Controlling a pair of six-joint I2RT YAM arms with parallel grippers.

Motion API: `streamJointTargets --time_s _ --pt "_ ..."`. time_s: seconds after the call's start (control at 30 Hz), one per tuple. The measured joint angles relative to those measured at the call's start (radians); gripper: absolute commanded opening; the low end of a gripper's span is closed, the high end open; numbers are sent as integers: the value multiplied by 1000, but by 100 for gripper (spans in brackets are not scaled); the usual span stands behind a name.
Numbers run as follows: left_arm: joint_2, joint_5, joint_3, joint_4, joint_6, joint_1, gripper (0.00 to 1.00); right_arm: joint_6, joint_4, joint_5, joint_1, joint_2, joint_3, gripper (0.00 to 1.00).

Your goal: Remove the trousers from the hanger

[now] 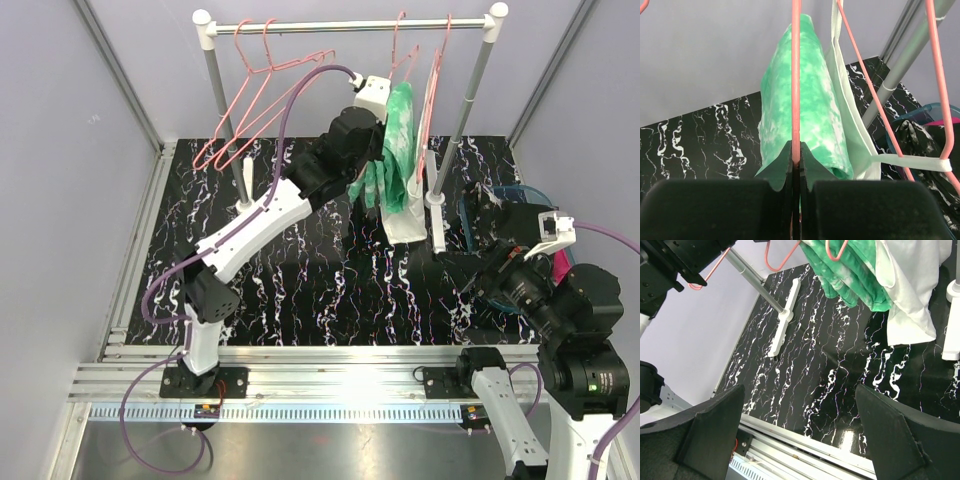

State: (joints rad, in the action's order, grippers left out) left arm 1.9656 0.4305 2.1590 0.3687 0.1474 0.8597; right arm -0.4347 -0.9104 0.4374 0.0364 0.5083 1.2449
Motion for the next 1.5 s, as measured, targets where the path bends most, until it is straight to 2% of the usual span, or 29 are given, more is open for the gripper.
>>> streamJointTargets --time_s 0.23,0.4,0.6,0.77,0.87,1.0,1.1,1.27,1.5 --pt "-48 26 -10 1 -1 0 0 31 -1 -6 1 -2 0 99" --pt "-144 28 -73 -10 -9 0 0 65 1 -17 5 -1 0 99" --pt "-235 40 -75 42 6 0 0 117 22 26 52 49 18 99" --pt "-315 58 -75 184 72 0 0 171 37 13 200 222 114 99" --pt "-379 71 -93 272 138 1 0 209 52 -50 321 336 174 99" --pt "-485 77 -163 346 213 4 0 262 85 -153 435 422 195 99" --pt "-568 82 -224 405 275 5 0 305 143 -221 499 428 169 99" --pt "-638 83 -256 502 373 7 0 380 314 -320 635 413 104 99" --pt "-658 80 -294 543 458 15 0 554 609 -621 1013 483 2 100"
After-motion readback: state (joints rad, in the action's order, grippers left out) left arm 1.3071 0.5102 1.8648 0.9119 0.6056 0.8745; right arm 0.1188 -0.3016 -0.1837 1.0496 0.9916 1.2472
